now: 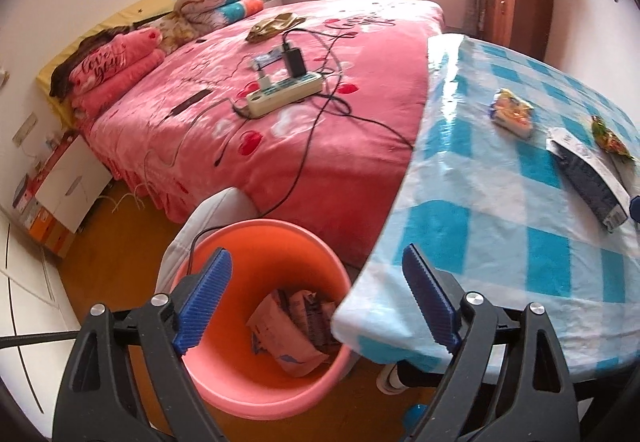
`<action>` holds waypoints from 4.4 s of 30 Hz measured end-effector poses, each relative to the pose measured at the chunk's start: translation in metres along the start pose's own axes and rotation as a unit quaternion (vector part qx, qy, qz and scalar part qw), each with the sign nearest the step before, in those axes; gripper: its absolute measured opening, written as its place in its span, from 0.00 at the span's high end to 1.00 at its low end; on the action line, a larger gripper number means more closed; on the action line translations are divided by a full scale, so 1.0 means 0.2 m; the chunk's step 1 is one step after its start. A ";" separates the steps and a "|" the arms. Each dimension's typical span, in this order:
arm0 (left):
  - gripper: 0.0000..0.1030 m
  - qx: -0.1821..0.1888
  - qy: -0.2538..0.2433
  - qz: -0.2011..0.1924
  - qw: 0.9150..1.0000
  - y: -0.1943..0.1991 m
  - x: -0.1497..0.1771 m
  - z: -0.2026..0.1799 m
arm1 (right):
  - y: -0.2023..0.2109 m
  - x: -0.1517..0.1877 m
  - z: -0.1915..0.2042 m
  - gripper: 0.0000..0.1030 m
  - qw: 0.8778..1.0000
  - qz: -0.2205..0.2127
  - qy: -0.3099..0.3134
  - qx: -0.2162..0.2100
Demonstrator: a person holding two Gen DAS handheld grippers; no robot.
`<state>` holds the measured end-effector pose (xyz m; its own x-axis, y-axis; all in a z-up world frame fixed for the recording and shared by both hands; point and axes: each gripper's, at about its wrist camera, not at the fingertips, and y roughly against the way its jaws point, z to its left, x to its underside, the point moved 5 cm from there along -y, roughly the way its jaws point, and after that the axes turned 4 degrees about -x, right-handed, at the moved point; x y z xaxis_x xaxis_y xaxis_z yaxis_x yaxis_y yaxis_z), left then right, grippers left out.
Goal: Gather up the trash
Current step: 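Move both open tools back toward the remaining items on the table, then grasp the white milk carton with left tool, then lift the milk carton with left tool while right tool approaches the white bag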
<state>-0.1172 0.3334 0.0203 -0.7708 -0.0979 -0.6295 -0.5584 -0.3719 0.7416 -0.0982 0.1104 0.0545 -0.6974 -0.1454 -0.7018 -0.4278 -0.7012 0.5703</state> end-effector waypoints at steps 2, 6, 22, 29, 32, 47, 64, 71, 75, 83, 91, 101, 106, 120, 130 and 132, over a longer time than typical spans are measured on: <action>0.10 0.000 -0.007 -0.005 1.000 0.03 -0.01 -0.04 | 0.03 0.01 -0.03 0.09 1.000 -0.007 -0.007 0.001; 0.10 0.002 -0.018 -0.009 1.000 0.07 -0.02 -0.10 | 0.07 0.03 -0.09 0.08 1.000 -0.014 -0.020 0.003; 0.10 0.016 -0.057 -0.011 0.998 0.15 -0.05 -0.35 | 0.21 0.06 -0.26 0.08 0.998 -0.052 -0.039 0.022; 0.10 0.025 -0.067 -0.008 0.997 0.16 -0.04 -0.44 | 0.24 0.08 -0.35 0.08 0.997 -0.057 -0.052 0.030; 0.10 0.033 -0.074 -0.004 0.997 0.16 -0.03 -0.48 | 0.26 0.08 -0.40 0.08 0.996 -0.063 -0.058 0.036; 0.10 0.063 -0.109 -0.013 0.992 0.24 -0.09 -0.73 | 0.42 0.06 -0.67 0.08 0.987 -0.103 -0.110 0.050; 0.10 0.172 -0.108 0.016 0.979 0.31 -0.15 -1.11 | 0.59 0.07 -1.05 0.08 0.971 -0.129 -0.184 0.082; 0.10 0.197 -0.098 0.041 0.975 0.28 -0.17 -1.27 | 0.60 0.10 -1.12 0.08 0.968 -0.118 -0.205 0.083; 0.10 0.194 -0.095 0.048 0.975 0.24 -0.20 -1.35 | 0.58 0.10 -1.15 0.08 0.968 -0.112 -0.212 0.076; 0.10 0.161 -0.070 0.080 0.981 0.10 -0.24 -1.44 | 0.57 0.11 -1.18 0.08 0.968 -0.108 -0.218 0.064; 0.10 0.151 -0.045 0.096 0.983 0.02 -0.26 -1.46 | 0.55 0.12 -1.21 0.08 0.968 -0.099 -0.227 0.037; 0.15 0.131 -0.033 0.113 0.984 -0.07 -0.25 -1.49 | 0.50 0.10 -1.19 0.08 0.975 -0.080 -0.201 0.040; 0.27 0.121 -0.036 0.104 0.987 -0.06 -0.26 -1.49 | 0.48 0.11 -1.17 0.08 0.978 -0.068 -0.190 0.052; 0.46 0.129 -0.014 0.100 0.986 -0.01 -0.28 -1.40 | 0.49 0.11 -1.20 0.08 0.977 -0.076 -0.193 0.050; 0.46 0.129 -0.029 0.087 0.987 0.12 -0.30 -1.38 | 0.47 0.11 -1.24 0.08 0.975 -0.065 -0.206 0.045; 0.46 0.131 -0.029 0.087 0.987 0.15 -0.29 -1.38 | 0.47 0.10 -1.24 0.08 0.976 -0.062 -0.203 0.045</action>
<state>-0.0036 0.0737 0.0153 -0.8738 -0.0826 -0.4792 -0.4709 -0.1020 0.8763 -0.0104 -0.1308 -0.0126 -0.7995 0.2394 -0.5510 -0.5598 -0.6296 0.5387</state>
